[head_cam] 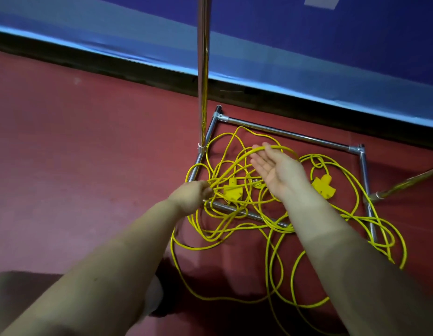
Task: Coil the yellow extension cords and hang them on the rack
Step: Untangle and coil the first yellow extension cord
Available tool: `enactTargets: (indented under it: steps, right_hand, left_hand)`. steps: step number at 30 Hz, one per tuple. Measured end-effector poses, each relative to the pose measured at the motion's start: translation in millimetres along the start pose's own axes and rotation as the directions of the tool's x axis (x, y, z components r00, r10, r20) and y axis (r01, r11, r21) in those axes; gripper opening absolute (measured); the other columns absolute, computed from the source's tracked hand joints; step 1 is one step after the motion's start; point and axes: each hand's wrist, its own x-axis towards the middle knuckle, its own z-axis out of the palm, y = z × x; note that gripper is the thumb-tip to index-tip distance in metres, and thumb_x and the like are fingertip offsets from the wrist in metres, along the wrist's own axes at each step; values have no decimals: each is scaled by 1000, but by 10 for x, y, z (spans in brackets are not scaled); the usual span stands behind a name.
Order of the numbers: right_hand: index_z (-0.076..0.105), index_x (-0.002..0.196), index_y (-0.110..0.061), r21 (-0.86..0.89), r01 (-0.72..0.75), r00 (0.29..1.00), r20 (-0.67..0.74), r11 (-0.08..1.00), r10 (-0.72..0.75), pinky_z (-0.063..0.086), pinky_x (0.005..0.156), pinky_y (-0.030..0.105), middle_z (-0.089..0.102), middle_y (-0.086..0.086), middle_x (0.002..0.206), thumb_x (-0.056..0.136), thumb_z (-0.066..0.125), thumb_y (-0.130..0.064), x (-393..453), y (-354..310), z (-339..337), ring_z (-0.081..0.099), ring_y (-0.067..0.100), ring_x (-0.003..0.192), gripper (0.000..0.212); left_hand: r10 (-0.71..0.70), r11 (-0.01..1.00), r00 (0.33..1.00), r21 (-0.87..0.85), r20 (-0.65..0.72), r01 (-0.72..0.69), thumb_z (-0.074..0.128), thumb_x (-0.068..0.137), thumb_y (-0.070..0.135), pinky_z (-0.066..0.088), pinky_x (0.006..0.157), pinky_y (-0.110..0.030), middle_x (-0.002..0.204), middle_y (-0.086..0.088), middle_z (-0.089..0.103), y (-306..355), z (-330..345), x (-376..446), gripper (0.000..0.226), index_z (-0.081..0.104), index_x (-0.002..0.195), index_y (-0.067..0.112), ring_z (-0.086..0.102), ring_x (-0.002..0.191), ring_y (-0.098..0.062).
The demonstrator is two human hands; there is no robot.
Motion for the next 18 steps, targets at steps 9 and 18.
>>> enactTargets:
  steps: [9,18]
  right_hand:
    - [57,97,-12,-404,-107,990,43,908,136,50,74,26,65,7,88,91,58,-13,-296,648,88,62,19,83,7]
    - [66,81,-23,-886,463,880,463,-23,-107,35,96,33,64,-1,86,94,50,-38,-315,455,-41,55,23,100,25]
  left_hand:
    - [148,984,989,-95,-19,-149,45,100,23,31,65,-24,70,8,52,206,-21,-236,23,63,91,11,47,73,-15]
    - [122,876,992,-472,18,-99,55,94,33,34,58,-21,65,-2,47,249,-244,-336,29,67,85,8,39,57,-9]
